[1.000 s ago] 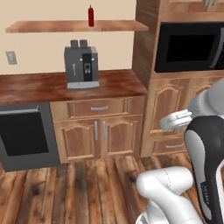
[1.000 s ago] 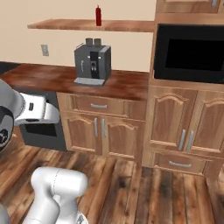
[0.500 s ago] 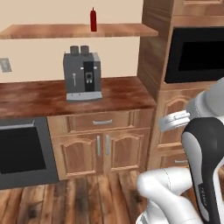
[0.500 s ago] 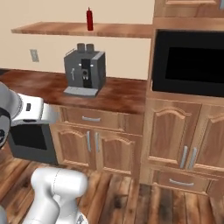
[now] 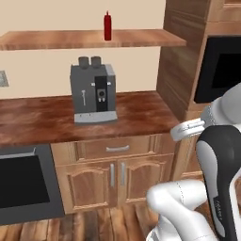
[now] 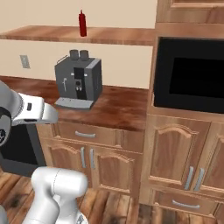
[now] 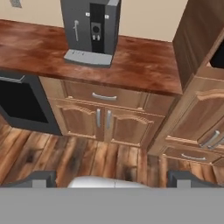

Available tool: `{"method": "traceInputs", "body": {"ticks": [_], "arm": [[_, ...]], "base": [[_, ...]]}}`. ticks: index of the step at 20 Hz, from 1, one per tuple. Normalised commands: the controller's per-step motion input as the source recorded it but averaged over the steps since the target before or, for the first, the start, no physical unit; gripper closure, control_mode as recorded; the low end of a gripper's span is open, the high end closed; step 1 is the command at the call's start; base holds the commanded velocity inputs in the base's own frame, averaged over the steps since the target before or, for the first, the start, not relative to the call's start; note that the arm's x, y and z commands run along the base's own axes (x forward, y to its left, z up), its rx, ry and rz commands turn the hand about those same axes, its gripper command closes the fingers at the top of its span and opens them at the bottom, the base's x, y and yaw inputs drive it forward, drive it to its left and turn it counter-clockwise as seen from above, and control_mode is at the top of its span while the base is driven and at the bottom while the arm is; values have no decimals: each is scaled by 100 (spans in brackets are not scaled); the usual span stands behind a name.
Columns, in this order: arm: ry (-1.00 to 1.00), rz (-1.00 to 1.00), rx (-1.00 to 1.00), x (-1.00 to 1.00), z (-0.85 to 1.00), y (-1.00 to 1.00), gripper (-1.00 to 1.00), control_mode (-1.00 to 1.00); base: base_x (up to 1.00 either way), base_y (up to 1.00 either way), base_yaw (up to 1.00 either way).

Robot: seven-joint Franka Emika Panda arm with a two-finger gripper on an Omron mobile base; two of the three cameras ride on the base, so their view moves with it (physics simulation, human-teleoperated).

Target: Take 2 condiments from the cabinet and move them on the counter near the stove.Make sure the condiments are lined up with each other, next to each other.

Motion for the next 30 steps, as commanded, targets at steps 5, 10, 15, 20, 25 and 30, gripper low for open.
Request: {"method": "traceInputs", "body": {"ticks": [5,10,15,20,25,30], "arm": [[0,0,0,0,0,0,-100,100],[0,0,0,0,0,0,-100,100],[0,0,0,0,0,0,-100,100],[0,0,0,0,0,0,-100,100],[0,0,0,0,0,0,-100,100],[0,0,0,0,0,0,-100,100]], "base": [[51,41,0],[51,37,0],[48,18,0],[61,0,0],[65,4,0],[57,9,0]]}}
